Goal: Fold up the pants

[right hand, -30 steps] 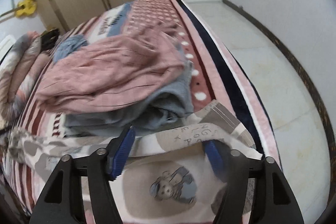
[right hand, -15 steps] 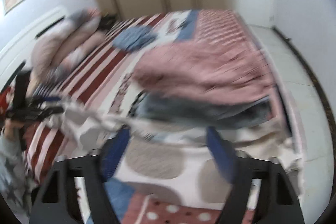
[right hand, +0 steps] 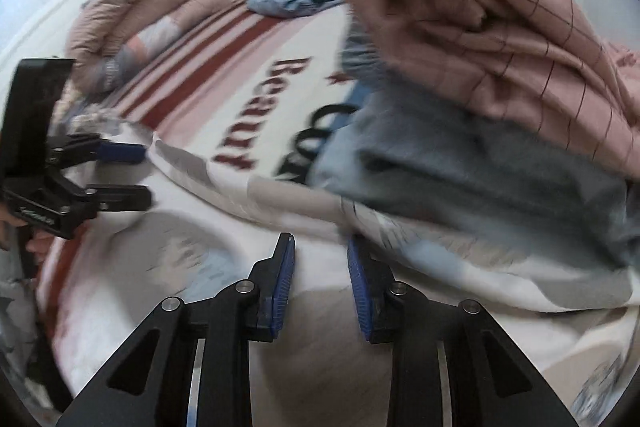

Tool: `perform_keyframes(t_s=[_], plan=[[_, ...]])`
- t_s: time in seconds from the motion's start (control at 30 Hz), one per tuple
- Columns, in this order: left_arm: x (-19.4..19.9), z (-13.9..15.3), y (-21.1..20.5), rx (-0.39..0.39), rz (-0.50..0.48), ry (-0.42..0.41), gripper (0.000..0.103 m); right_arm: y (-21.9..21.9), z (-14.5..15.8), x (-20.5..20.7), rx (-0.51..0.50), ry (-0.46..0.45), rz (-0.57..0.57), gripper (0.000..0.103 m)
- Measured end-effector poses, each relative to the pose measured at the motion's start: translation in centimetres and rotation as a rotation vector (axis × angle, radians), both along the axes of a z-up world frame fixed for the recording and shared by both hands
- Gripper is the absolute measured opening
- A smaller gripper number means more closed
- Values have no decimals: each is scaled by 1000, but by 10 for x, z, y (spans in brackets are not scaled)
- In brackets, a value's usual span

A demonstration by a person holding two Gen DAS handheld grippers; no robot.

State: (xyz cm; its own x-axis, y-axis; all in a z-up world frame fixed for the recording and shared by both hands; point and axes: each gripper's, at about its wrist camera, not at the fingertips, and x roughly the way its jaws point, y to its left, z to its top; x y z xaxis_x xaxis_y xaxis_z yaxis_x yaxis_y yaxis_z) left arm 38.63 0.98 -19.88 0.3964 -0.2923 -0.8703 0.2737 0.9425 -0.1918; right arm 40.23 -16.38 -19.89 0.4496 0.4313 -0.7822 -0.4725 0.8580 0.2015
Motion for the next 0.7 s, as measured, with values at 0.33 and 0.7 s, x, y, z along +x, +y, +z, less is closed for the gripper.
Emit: perform_keyframes(t_s=[0.33, 0.7], plan=[[-14, 23, -12, 12, 6, -60, 86, -83, 25, -32, 58, -89, -105, 81], [-56, 72, -116, -103, -106, -139, 86, -242, 20, -82, -231, -232, -288, 88]])
